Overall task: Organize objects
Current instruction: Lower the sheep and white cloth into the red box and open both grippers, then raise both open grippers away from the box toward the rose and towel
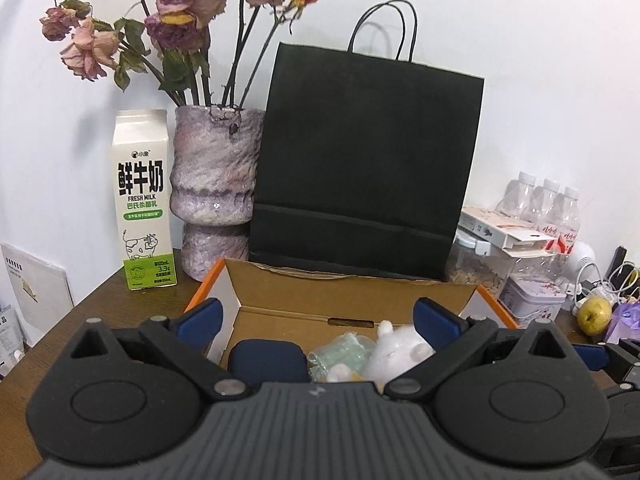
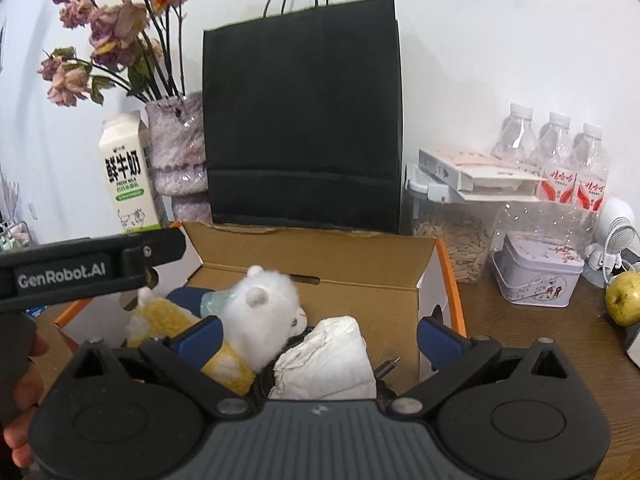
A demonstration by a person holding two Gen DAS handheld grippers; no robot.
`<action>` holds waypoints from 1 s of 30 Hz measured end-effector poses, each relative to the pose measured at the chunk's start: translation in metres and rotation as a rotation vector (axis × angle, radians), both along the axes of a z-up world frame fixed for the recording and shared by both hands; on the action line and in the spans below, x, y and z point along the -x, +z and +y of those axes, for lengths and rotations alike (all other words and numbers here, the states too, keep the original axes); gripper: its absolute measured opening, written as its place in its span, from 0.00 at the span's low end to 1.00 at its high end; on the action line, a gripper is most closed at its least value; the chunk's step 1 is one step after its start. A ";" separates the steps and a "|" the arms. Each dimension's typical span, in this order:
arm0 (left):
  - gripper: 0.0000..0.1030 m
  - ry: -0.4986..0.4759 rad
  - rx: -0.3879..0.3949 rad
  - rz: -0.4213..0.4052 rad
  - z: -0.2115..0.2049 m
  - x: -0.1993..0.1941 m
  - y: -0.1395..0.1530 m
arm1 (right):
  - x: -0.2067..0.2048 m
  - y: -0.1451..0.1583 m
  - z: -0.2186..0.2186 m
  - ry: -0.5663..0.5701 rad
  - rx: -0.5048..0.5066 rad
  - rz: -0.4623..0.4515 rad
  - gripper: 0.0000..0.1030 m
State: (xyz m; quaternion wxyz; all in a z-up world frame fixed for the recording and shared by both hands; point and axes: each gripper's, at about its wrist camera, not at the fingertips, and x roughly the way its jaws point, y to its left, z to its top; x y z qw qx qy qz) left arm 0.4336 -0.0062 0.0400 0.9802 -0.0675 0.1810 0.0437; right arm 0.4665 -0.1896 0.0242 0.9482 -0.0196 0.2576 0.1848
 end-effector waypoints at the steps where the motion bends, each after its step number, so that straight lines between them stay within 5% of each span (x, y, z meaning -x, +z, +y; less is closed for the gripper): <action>1: 1.00 -0.005 0.000 -0.006 0.000 0.004 0.002 | 0.004 0.003 -0.001 0.002 -0.002 -0.008 1.00; 30: 1.00 -0.034 -0.004 -0.020 -0.012 0.134 0.011 | 0.130 0.011 -0.034 -0.013 0.002 -0.063 1.00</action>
